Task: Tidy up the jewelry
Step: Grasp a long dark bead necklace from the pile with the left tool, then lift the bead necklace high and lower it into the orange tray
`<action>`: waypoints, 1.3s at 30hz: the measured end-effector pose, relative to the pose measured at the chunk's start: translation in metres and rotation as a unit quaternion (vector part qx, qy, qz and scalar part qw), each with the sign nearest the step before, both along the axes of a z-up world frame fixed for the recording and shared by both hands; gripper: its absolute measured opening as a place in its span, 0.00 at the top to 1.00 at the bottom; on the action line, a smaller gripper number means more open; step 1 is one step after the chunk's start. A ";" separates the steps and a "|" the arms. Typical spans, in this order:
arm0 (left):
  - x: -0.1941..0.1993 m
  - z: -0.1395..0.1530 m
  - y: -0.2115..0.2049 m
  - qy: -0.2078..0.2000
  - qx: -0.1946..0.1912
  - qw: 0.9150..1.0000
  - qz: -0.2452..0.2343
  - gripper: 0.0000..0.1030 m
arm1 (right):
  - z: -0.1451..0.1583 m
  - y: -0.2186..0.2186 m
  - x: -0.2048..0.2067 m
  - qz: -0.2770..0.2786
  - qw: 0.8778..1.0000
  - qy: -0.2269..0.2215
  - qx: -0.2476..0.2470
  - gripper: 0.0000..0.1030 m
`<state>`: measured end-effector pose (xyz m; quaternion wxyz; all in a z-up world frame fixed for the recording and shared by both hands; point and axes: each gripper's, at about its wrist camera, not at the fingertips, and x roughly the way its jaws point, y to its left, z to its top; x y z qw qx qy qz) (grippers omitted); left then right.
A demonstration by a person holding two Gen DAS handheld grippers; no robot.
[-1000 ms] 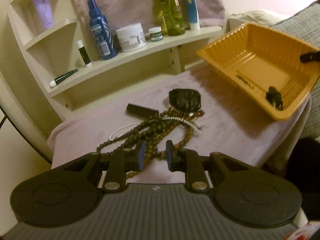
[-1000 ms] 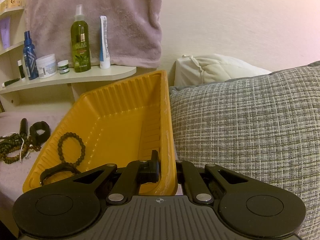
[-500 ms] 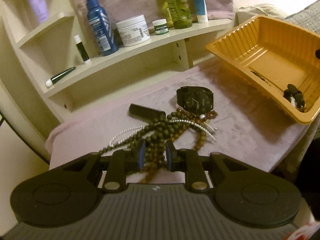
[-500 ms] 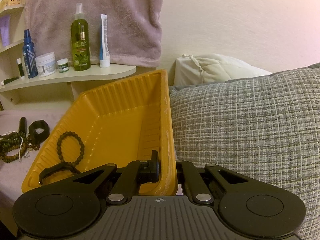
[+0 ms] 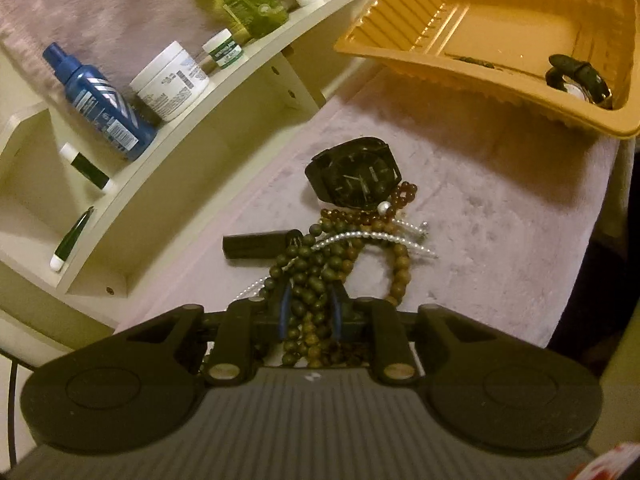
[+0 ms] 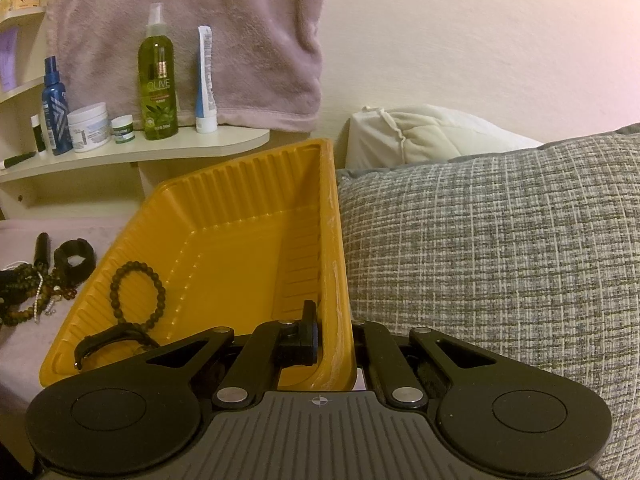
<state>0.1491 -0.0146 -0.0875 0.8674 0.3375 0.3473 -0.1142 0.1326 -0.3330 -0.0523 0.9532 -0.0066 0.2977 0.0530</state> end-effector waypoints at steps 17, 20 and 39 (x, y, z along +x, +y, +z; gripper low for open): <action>-0.013 0.117 0.052 -0.093 -0.102 0.990 0.037 0.94 | 0.003 0.003 -0.004 0.002 1.000 -0.012 0.001 0.96; -0.014 0.143 0.062 -0.107 -0.125 0.985 0.042 0.94 | 0.004 0.004 -0.006 0.003 1.000 -0.015 0.001 0.96; -0.027 0.253 0.061 -0.196 -0.162 0.967 0.013 0.94 | 0.006 0.006 -0.004 0.006 1.000 -0.025 -0.004 0.96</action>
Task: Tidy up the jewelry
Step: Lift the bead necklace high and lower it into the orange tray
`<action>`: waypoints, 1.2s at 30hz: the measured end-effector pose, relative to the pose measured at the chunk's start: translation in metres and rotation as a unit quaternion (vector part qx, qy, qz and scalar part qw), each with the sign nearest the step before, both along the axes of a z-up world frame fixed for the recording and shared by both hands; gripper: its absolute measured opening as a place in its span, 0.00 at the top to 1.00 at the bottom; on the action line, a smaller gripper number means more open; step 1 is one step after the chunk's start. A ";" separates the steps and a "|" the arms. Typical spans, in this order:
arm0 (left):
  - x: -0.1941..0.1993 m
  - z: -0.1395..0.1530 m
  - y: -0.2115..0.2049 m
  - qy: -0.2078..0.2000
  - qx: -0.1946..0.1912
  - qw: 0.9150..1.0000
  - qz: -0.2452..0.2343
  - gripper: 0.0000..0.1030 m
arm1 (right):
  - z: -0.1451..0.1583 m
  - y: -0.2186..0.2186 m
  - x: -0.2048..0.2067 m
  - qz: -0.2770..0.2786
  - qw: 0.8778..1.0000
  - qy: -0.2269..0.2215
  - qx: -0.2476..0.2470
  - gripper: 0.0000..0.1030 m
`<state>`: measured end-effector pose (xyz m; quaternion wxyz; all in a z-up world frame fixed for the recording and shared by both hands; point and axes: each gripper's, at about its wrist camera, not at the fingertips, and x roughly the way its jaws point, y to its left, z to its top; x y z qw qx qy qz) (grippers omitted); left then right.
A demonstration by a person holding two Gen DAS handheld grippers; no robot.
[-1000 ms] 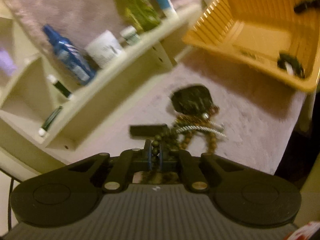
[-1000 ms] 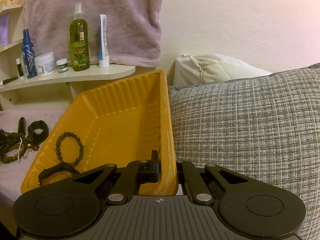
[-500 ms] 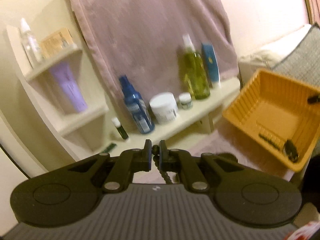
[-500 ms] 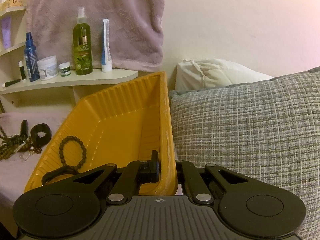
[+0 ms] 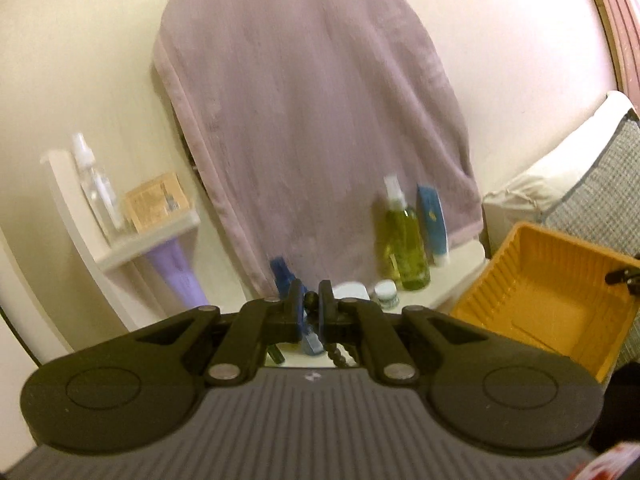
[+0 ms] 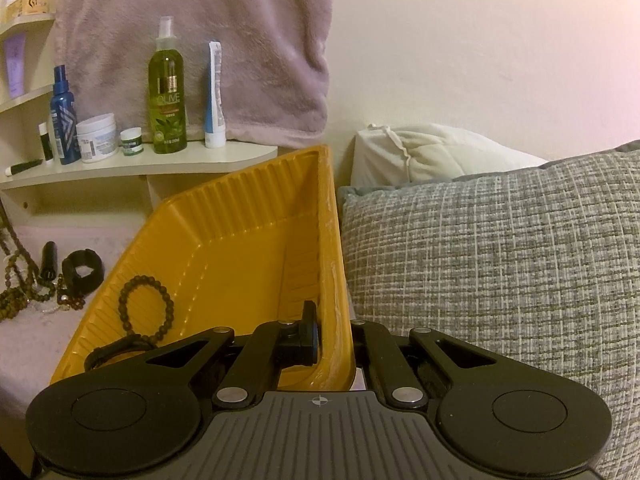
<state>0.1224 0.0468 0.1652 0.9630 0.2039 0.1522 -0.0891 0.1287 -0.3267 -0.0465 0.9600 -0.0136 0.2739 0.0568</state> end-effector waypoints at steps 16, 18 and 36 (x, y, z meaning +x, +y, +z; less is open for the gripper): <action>0.009 0.056 -0.007 -0.049 0.013 0.999 -0.015 0.94 | 0.001 0.000 0.006 0.006 1.000 -0.007 -0.001 0.96; 0.011 0.064 -0.010 -0.056 0.013 0.998 -0.021 0.94 | 0.001 0.000 0.006 0.006 1.000 -0.007 -0.001 0.96; 0.028 0.129 -0.049 -0.089 -0.007 0.991 -0.103 0.94 | 0.001 -0.001 0.006 0.007 1.000 -0.010 -0.002 0.96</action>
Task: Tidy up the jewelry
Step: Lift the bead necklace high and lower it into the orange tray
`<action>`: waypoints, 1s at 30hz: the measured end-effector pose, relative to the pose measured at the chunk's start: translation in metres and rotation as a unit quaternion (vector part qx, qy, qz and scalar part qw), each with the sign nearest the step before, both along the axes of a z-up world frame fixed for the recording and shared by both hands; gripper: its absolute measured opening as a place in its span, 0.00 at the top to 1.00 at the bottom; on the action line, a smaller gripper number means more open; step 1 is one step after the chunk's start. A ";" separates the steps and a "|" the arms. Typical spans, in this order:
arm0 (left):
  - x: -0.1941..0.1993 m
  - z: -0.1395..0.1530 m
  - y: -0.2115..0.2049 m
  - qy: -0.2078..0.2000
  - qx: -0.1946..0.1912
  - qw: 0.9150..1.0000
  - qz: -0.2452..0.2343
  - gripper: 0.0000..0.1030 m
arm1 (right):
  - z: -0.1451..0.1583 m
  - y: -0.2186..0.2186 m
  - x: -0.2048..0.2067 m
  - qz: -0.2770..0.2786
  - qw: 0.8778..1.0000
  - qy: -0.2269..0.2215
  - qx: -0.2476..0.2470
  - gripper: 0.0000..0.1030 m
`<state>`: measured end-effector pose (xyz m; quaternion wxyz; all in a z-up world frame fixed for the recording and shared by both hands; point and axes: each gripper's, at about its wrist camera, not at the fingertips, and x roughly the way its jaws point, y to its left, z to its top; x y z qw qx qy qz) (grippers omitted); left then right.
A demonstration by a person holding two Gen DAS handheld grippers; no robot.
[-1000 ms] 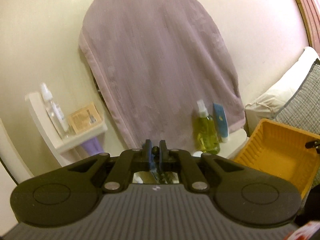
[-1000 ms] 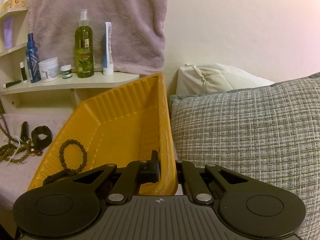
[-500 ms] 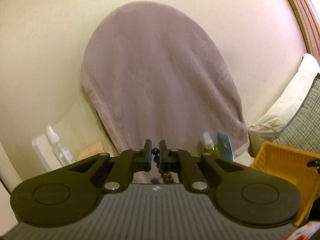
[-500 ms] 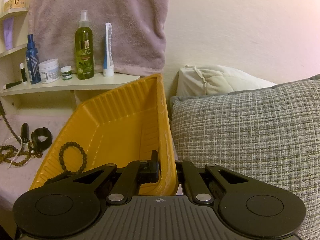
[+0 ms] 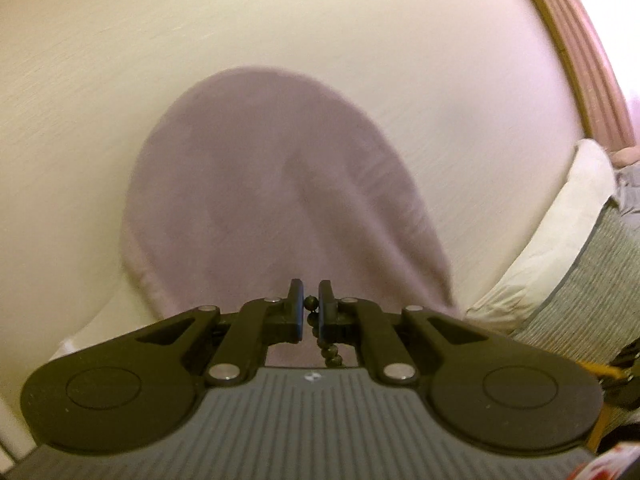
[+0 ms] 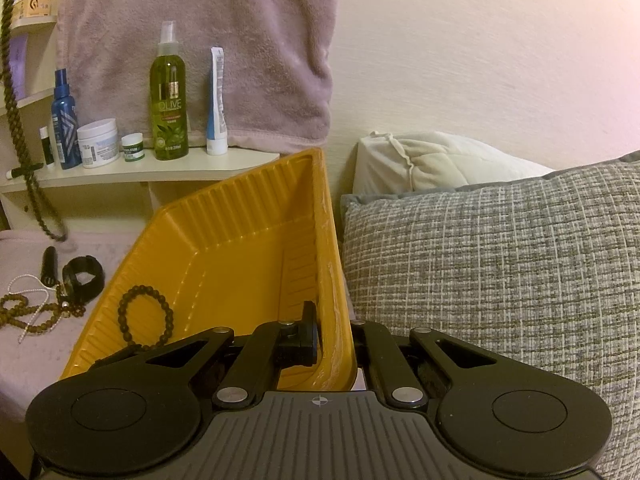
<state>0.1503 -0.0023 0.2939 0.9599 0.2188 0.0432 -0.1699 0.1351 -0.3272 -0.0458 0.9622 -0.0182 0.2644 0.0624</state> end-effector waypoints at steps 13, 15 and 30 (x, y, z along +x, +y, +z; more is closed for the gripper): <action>0.027 0.014 -0.070 0.016 -0.001 0.995 -0.099 0.94 | 0.004 -0.002 -0.002 0.019 1.000 -0.006 -0.019 0.96; 0.030 0.009 -0.081 0.027 0.001 0.993 -0.112 0.94 | 0.004 -0.002 -0.004 0.019 1.000 -0.007 -0.019 0.96; 0.074 -0.101 -0.140 0.181 0.080 0.960 -0.198 0.94 | 0.003 -0.003 -0.003 0.028 0.999 -0.005 -0.024 0.96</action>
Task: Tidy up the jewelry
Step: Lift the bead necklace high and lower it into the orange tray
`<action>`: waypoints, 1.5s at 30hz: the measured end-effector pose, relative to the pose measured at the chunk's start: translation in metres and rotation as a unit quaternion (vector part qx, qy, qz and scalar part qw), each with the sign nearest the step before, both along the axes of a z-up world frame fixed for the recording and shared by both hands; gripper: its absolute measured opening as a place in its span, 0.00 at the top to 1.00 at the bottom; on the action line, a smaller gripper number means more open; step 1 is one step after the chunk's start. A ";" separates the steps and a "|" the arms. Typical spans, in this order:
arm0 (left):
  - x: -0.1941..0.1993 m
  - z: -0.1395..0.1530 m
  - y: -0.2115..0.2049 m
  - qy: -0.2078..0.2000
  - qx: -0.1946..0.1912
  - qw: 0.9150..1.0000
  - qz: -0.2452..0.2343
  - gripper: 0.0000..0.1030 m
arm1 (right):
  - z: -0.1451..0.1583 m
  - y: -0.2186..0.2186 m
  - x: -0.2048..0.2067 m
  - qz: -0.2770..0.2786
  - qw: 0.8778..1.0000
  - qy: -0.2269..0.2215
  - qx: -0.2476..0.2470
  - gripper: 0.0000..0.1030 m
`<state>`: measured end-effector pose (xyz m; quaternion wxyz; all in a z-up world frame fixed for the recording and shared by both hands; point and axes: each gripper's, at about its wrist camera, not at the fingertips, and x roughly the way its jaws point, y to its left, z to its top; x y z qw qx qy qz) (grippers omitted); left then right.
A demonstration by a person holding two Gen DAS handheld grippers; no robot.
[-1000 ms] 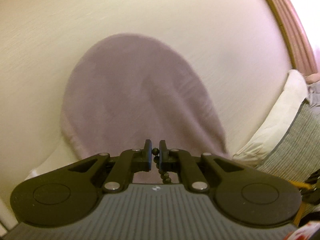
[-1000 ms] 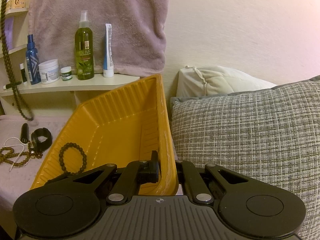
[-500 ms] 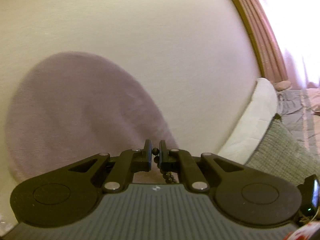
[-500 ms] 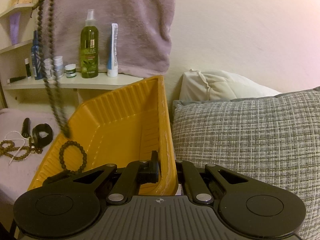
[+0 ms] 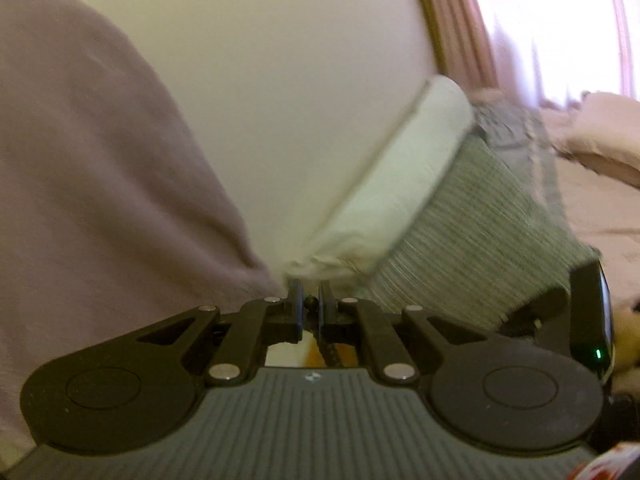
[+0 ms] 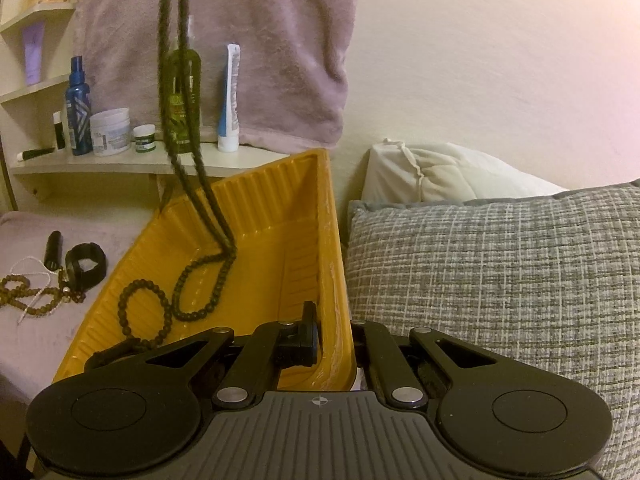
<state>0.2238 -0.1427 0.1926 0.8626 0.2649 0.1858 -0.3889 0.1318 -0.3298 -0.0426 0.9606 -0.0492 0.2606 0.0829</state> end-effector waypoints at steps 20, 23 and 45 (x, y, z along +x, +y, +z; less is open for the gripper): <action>-0.012 -0.118 -0.027 -0.053 0.256 0.946 -0.191 0.94 | -0.001 -0.001 0.001 0.009 1.000 0.003 -0.008 0.96; -0.018 -0.133 -0.026 -0.079 0.288 0.931 -0.210 0.94 | -0.001 -0.001 0.001 0.009 1.000 0.004 -0.009 0.96; -0.014 -0.141 -0.007 -0.118 0.286 0.933 -0.182 0.78 | -0.002 -0.001 0.000 0.008 1.000 0.003 -0.008 0.96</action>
